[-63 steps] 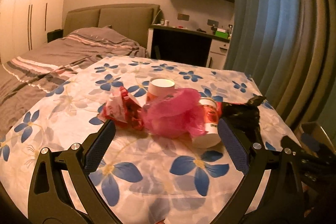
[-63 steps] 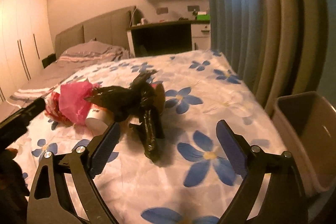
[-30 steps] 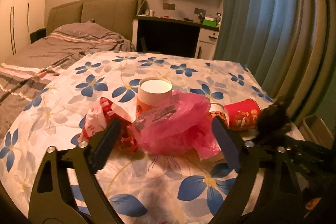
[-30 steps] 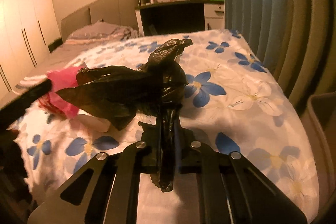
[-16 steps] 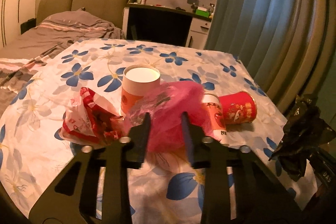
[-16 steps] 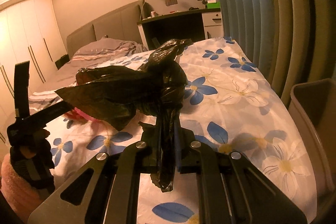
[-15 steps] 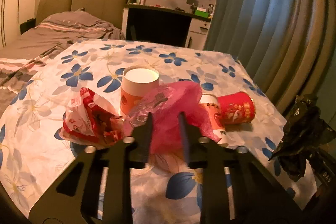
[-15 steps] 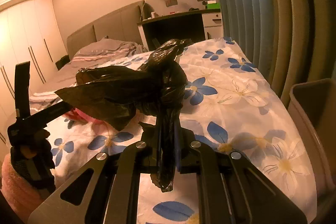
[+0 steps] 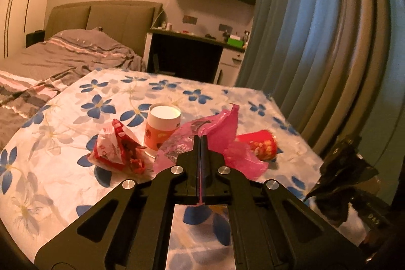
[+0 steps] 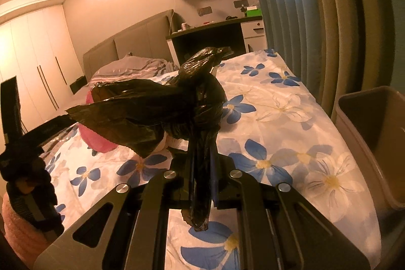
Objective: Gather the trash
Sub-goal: 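Lift the black bag and pink bag and carry both over the brown bin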
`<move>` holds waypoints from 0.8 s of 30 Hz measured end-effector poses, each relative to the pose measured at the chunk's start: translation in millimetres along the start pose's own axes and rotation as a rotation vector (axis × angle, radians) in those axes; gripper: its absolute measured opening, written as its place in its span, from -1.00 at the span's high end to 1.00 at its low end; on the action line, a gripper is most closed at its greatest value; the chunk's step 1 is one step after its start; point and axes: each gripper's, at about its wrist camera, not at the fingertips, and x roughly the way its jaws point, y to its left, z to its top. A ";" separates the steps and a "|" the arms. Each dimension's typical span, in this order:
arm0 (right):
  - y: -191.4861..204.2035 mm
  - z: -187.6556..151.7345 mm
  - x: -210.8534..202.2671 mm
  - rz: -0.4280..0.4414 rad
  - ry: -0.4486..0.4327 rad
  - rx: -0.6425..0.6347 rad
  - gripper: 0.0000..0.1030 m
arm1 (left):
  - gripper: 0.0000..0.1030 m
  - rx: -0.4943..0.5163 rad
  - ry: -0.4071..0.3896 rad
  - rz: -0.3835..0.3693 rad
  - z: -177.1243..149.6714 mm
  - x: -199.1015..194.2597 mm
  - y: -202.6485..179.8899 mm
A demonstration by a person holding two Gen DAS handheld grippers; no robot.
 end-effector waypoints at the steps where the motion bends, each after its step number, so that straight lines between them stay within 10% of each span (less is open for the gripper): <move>1: -0.7 -0.3 -2.0 -0.002 -0.002 0.001 0.78 | 1.00 -0.002 -0.006 -0.010 1.1 -4.5 -2.9; 24: -24.4 -2.0 -59.6 -0.070 -0.127 0.046 0.78 | 1.00 0.093 -0.050 -0.096 -4.1 -36.6 -77.6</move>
